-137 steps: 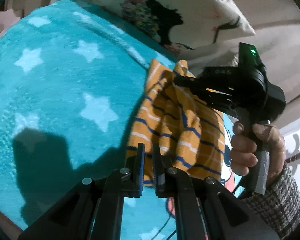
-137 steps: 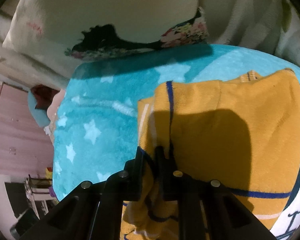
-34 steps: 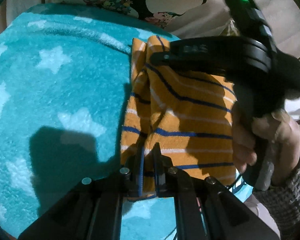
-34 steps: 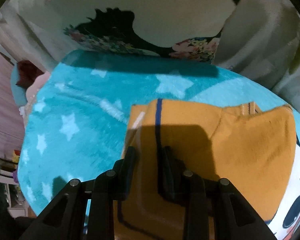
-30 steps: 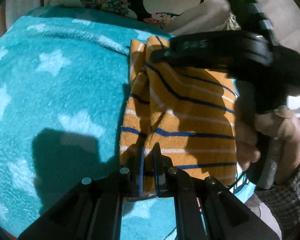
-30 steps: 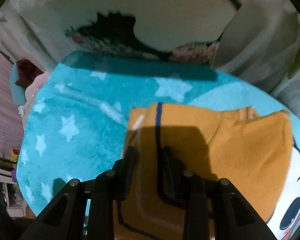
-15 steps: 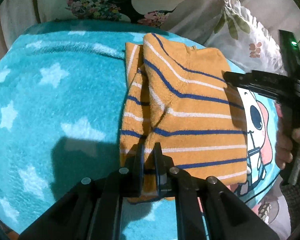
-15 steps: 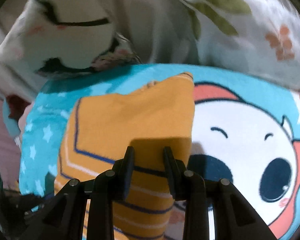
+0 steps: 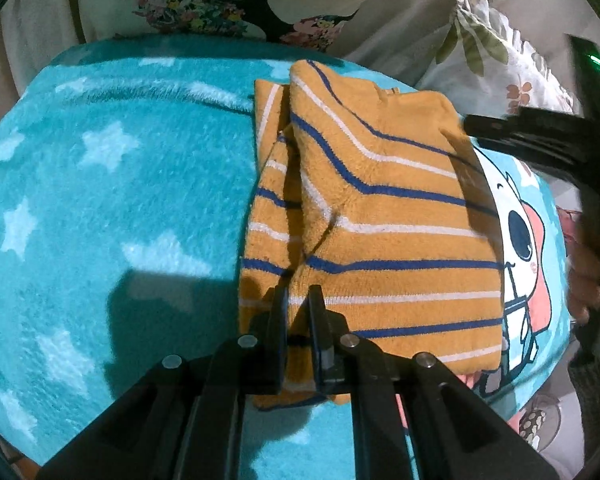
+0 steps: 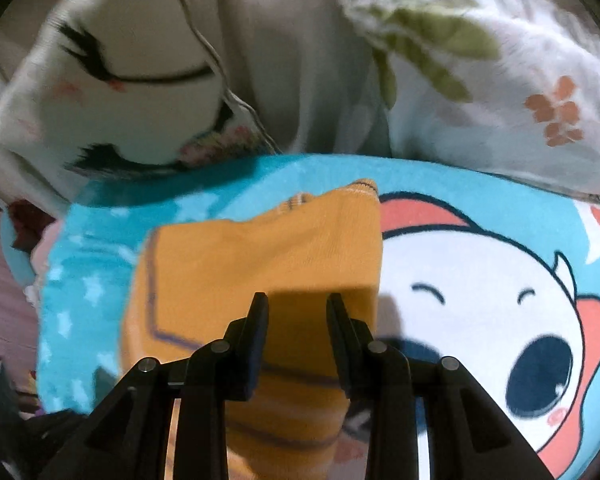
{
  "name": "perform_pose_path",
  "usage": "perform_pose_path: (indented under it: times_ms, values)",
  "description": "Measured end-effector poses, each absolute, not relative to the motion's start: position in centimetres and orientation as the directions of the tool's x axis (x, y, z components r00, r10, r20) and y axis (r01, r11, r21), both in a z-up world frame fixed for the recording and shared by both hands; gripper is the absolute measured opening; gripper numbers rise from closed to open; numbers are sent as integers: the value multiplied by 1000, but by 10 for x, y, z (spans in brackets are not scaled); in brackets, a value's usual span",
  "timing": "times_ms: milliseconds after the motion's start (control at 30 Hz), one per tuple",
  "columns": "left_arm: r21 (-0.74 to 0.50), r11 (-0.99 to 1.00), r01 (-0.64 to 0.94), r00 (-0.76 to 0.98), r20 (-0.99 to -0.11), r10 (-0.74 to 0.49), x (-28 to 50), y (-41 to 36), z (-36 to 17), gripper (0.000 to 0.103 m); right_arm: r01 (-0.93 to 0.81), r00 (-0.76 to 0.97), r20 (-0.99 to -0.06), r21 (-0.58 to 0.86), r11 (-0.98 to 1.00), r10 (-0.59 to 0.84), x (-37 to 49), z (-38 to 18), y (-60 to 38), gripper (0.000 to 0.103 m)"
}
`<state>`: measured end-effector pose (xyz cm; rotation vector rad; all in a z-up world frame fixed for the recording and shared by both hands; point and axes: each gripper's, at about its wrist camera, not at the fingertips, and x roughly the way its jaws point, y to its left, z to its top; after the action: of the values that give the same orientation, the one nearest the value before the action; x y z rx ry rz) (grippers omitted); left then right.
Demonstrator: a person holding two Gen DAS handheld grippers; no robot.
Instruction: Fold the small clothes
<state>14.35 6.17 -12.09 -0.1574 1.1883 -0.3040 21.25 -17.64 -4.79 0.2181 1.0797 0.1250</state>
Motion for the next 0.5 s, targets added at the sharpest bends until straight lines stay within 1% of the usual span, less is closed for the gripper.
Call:
perform_pose_path:
  times_ms: [100,167,233,367,467,500]
  values:
    - [-282,948,150,336,-887,-317,145,62,-122,11,-2,482,-839,285,959,250,177,-42,-179,33]
    - [-281,948,152,333,-888,-316,146,60,-123,11,-5,459,-852,283,959,254,165,-53,-174,33]
    - [-281,947,154,330,-889,-317,147,60,-124,11,-8,423,-876,253,967,233,163,-74,-167,33]
    - [-281,947,157,327,-890,-318,147,60,-126,12,16,416,-879,262,965,232,172,-94,-168,33]
    - [-275,948,160,326,-892,-314,147,59,-126,12,8,398,-887,257,966,232,174,-87,-170,33]
    - [-273,949,160,326,-892,-312,147,59,-125,13,7,421,-880,246,969,220,172,-78,-172,33]
